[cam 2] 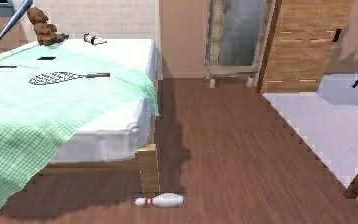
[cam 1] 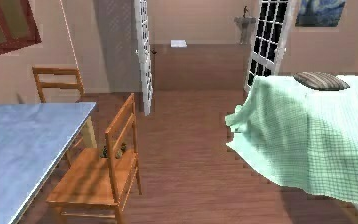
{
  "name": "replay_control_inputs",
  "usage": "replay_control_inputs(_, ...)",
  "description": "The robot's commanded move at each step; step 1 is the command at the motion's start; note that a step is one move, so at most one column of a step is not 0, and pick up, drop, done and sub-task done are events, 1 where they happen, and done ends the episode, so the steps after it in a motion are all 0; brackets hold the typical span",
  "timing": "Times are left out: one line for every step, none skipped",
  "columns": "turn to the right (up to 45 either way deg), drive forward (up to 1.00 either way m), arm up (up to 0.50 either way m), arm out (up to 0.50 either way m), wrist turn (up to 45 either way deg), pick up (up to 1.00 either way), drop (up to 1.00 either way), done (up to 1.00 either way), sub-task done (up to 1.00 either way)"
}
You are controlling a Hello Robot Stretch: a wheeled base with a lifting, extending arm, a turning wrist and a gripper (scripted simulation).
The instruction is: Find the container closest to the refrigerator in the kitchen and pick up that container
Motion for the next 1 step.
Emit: replay_control_inputs(-45.0,0.00,0.00,0.00,0.0,0.00,0.00,0.00,0.00)
